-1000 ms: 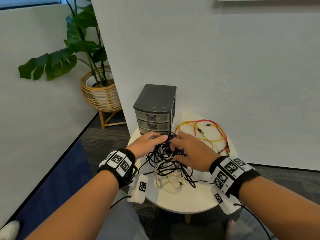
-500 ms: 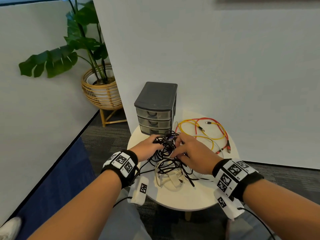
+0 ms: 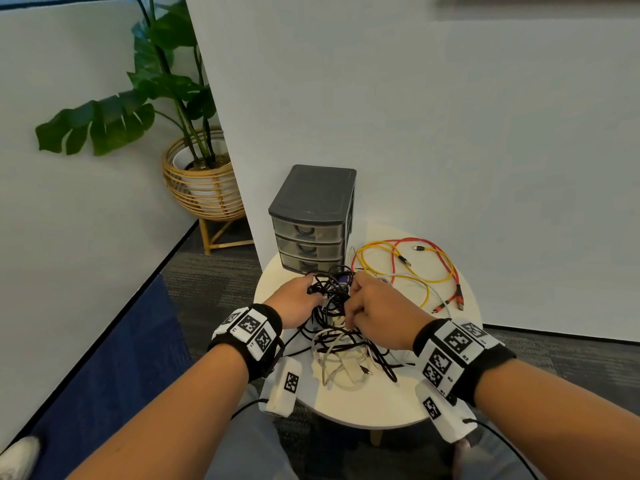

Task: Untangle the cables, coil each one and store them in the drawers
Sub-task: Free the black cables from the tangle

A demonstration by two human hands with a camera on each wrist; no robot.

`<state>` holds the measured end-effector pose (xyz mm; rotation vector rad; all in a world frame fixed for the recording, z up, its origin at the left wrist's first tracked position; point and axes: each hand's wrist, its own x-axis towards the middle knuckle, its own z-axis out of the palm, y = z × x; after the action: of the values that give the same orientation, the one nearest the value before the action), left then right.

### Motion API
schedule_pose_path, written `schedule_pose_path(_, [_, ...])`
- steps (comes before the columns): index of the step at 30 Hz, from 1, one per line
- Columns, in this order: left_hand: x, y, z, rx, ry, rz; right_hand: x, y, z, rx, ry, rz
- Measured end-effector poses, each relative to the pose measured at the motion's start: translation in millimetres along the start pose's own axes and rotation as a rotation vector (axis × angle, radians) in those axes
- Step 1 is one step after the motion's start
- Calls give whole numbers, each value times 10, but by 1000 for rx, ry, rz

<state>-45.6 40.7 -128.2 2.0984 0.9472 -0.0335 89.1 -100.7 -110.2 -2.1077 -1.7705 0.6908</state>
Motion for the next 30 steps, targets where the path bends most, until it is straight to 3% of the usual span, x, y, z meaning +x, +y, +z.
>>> schedule_pose_path(5, [22,-13,10,19,-3,-4,85,-71,18,-65,-21,61])
schedule_pose_path(15, [67,-86,36,83,-32,4,43,68,88,-220,-67,41])
schedule_pose_path(30, [238,-254,133,270,-83,126,89,186,193,-153,3,-42])
